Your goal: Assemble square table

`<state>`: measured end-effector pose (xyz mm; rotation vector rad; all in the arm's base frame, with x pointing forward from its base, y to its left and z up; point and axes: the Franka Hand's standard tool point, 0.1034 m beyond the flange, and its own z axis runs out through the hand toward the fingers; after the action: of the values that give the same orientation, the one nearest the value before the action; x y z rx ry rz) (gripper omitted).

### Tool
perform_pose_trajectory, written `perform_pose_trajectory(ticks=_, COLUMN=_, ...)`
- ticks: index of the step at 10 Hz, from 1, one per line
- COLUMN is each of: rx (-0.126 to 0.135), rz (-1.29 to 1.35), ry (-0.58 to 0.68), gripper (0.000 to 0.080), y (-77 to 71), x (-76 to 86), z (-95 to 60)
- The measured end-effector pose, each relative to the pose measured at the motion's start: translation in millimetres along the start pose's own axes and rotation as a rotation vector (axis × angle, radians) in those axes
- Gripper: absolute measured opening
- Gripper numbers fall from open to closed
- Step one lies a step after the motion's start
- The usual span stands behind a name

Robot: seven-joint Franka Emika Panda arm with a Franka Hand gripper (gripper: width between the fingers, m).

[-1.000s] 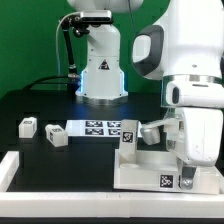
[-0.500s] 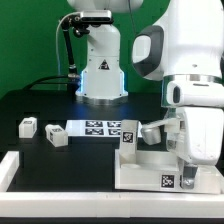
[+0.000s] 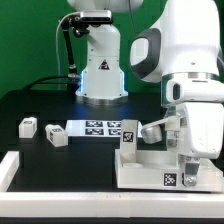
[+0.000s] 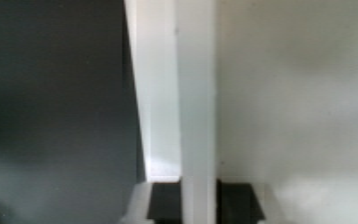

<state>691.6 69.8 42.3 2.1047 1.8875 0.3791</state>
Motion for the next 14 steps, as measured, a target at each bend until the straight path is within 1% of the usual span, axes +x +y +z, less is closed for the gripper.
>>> perform_pose_trajectory(ticks=2, rx=-0.005, rz=-0.001, ry=0.002, gripper=0.0083, y=0.3, x=0.8, z=3.2)
perform_pose_trajectory(ticks=12, rx=-0.005, rz=-0.001, ry=0.002, gripper=0.0084, y=0.3, x=0.8, z=3.2)
perform_pose_trajectory(ticks=14, rx=-0.008, rz=0.009, ry=0.004, gripper=0.0084, y=0.2, x=0.0, z=2.3)
